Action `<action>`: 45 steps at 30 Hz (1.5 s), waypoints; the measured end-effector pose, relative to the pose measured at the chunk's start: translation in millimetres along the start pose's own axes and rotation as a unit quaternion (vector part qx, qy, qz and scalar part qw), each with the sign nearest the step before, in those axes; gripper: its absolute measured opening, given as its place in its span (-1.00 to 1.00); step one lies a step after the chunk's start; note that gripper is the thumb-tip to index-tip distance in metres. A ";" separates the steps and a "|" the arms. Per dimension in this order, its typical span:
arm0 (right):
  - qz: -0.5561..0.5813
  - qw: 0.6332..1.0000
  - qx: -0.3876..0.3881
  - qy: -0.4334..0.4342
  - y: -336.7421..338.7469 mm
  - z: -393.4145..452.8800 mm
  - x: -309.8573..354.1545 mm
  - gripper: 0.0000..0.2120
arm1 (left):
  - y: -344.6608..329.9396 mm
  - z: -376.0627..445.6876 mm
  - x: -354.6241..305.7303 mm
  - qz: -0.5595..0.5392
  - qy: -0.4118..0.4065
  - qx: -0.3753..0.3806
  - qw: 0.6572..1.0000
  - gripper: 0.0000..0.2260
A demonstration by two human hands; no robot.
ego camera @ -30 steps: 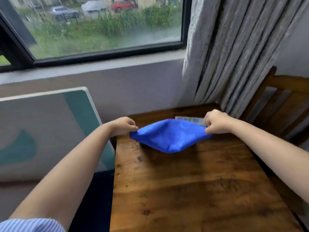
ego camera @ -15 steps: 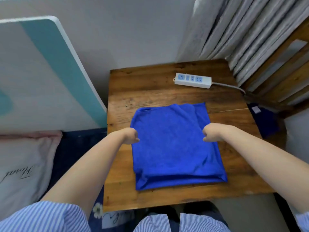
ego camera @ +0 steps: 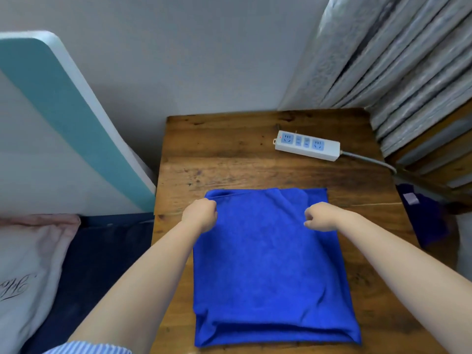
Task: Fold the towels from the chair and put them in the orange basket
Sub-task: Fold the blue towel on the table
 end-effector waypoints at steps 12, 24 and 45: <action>0.053 0.981 -0.185 0.004 56.5 73.3 -5.8 -0.62 | -3.2 52.8 16.2 0.102 0.024 -0.022 0.994 -0.74; 0.132 0.975 -0.178 0.016 65.0 57.8 -27.7 -0.95 | 18.9 20.2 59.2 -0.031 0.003 0.002 1.000 -0.96; 0.068 0.969 -0.236 -0.004 56.5 43.7 -80.2 -0.86 | 5.9 73.1 11.2 -0.026 0.076 -0.081 0.993 -0.78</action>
Point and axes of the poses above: each hand's wrist, its own z-axis towards the middle knuckle, its own y-axis out of the back of the hand, x = y × z, the point moved 7 cm from there along z, towards the middle knuckle, and after that the axes turned 10 degrees about x, right-handed, at the moved point
